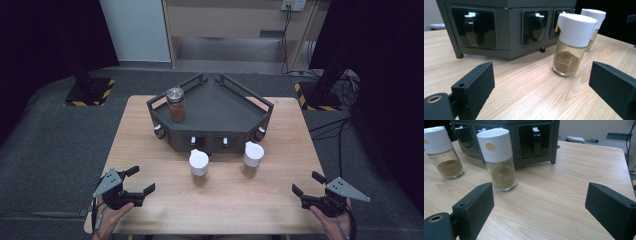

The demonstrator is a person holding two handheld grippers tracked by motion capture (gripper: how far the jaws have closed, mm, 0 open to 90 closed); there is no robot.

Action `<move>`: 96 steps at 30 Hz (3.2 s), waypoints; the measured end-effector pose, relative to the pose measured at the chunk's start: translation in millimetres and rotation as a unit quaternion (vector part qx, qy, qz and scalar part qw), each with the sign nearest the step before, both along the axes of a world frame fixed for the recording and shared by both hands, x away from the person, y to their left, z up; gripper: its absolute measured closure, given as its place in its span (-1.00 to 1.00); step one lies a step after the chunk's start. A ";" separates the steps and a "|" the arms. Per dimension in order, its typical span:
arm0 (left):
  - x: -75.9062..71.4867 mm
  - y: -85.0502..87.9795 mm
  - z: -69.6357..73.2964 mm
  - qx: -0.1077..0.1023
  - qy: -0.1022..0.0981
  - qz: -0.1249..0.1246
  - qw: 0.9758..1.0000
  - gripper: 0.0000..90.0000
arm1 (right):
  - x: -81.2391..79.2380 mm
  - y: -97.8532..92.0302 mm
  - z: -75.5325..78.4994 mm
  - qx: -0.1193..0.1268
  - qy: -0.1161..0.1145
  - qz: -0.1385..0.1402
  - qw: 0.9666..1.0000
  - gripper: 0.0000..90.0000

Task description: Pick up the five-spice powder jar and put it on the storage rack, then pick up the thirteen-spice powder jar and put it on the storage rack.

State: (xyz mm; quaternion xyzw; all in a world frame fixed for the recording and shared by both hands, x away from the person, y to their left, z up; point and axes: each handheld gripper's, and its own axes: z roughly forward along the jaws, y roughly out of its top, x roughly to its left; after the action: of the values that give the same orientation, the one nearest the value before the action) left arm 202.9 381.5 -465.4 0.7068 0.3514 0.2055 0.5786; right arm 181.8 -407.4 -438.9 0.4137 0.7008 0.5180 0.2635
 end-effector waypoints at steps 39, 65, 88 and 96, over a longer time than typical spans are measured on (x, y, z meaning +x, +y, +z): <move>-1.0 -0.6 -2.9 0.002 -0.007 0.008 1.000 -0.95 | 11.8 28.0 15.5 0.017 0.010 0.062 0.998 -0.87; 0.1 -2.6 -0.6 0.012 -0.001 0.004 1.000 -0.95 | 81.2 121.3 45.2 0.004 0.021 0.185 0.983 -0.83; 1.4 -4.1 0.3 0.017 0.001 -0.003 1.000 -0.95 | 120.2 185.0 45.9 -0.013 0.039 0.235 0.971 -0.78; 1.7 -4.0 0.5 0.018 0.001 -0.004 1.000 -0.95 | 127.8 204.2 41.8 -0.010 0.039 0.242 0.969 -0.80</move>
State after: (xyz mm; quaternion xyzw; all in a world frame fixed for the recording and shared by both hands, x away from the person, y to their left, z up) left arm 204.6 377.5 -464.8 0.7189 0.3453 0.2084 0.5661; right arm 309.7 -203.2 -397.1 0.2491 0.7951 0.5425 0.1068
